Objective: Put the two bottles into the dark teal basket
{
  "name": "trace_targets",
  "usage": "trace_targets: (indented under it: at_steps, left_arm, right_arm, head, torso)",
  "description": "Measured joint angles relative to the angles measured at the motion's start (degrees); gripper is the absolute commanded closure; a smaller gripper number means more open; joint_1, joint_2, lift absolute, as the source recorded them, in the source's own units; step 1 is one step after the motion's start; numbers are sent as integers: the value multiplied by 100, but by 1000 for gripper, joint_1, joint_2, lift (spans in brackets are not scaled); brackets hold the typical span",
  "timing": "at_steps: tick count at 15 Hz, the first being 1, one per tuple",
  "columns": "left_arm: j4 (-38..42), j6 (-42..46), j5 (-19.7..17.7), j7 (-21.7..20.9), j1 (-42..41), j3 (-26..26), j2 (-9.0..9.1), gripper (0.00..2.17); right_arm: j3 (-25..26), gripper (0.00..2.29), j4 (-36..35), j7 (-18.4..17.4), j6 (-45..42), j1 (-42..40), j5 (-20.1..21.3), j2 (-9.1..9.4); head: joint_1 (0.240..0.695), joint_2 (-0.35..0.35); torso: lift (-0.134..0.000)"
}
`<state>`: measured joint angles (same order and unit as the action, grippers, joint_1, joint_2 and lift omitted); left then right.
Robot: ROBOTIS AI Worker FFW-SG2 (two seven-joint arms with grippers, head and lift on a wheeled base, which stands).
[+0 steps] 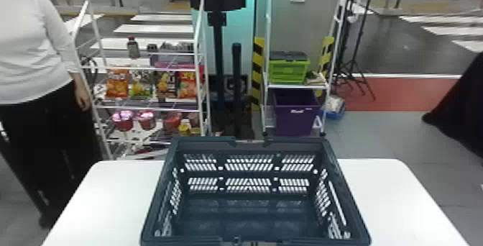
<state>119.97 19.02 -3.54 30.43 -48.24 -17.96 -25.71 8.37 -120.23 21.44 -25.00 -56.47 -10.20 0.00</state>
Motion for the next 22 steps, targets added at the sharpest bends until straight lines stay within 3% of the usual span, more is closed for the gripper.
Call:
trace_targets:
  at_steps: [14,19,22]
  left_arm:
    - [-1,-36,6,7,15,-28,14,2148]
    - [5,-60,27,15,-2,-56,-14,2148]
    - [2,-69,29,15,-12,-61,-44,2148]
  right_arm:
    - [-22,1656,-133,-35,69,34,-14,0]
    - [-254,1659,-845,-299,661,205,18,0]
    - [-478,1659,-1357,-705,1246,394,86,0]
  head:
    - [499,0]
    - [499,0]
    - [499,0]
  torso:
    - [0]
    - [0]
    - [0]
